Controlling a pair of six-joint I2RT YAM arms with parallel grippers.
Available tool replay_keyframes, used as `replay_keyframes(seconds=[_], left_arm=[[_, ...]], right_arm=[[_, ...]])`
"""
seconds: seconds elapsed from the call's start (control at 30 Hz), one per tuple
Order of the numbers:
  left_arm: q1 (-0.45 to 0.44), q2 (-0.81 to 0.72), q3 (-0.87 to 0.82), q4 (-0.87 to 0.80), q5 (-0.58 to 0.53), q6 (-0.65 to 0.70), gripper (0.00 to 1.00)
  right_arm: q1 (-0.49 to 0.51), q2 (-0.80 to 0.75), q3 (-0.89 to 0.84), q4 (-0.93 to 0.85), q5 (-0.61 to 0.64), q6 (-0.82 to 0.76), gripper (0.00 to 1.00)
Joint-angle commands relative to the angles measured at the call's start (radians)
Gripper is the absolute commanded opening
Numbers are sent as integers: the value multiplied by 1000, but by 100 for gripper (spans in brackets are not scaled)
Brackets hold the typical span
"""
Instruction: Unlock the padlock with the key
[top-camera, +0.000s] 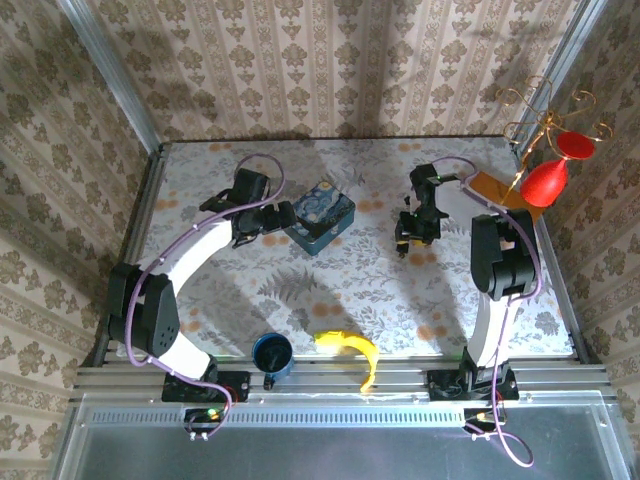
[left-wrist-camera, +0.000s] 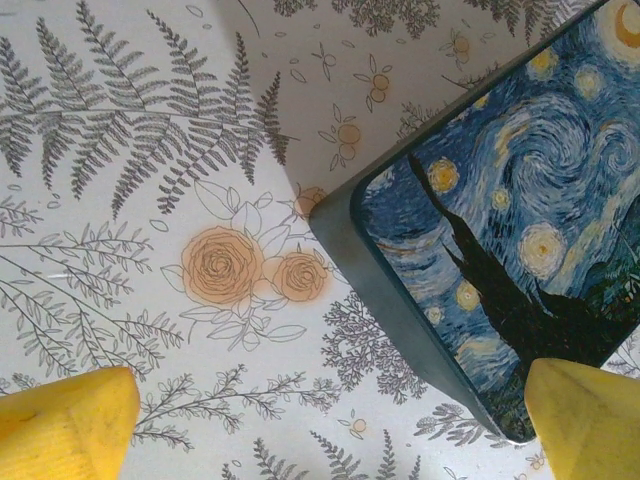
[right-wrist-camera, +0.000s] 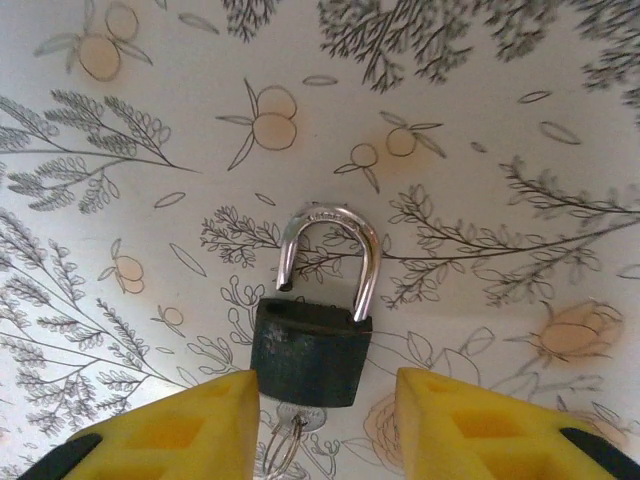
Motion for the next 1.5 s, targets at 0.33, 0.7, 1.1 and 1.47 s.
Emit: replay_keyframes(seconds=[0.33,0.7,1.1,1.47], left_arm=[[9,21,-34,129,124,-120,100],[7,101,-64,205,186,-155,91],[3,244,17,254,237,-118,66],[-14,334,124,256,273,-83,62]], right_arm=[[156,32,277,188,-37,94,44],[215,328,595,202,-114,119,43],[232,177,296,326,-87,173,30],[240,-31,-29,435,3,269,27]])
